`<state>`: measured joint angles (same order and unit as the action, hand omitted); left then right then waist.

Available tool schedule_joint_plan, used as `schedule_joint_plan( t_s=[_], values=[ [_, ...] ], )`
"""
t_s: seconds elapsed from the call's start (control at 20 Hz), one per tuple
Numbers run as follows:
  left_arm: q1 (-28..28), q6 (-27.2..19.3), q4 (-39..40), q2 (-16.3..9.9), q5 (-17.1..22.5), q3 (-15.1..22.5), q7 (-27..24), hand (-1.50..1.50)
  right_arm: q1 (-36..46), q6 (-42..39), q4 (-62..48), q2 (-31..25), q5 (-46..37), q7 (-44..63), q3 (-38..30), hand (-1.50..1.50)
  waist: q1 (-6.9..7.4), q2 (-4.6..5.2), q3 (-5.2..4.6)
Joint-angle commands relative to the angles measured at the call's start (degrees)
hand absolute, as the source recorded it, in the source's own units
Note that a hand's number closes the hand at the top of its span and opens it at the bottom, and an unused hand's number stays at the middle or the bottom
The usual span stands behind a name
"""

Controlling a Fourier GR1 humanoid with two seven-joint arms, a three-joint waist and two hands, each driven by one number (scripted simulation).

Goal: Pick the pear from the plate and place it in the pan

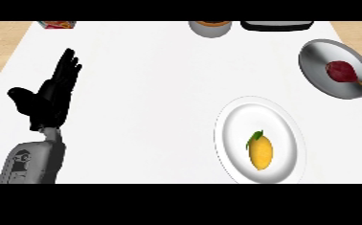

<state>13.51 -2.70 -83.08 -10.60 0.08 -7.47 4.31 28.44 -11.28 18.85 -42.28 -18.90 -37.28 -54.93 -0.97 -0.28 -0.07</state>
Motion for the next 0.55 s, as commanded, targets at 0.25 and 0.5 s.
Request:
schedule_joint_plan(
  t_s=[0.25,0.5],
  values=[
    [-3.64,0.48,-2.47,-0.78,0.47,-1.07,-0.03,0.0,-13.64,-8.62,17.04,5.29,5.55,4.53,0.66,-1.5,-1.03,-0.57,-0.27],
    [-0.07,-0.91,-2.7,0.36,-0.45,0.37,3.56,0.0,-18.13,-7.52,36.33,11.44,8.22,14.85,2.08,-1.5,-0.48,-0.18,-0.16]
  ],
)
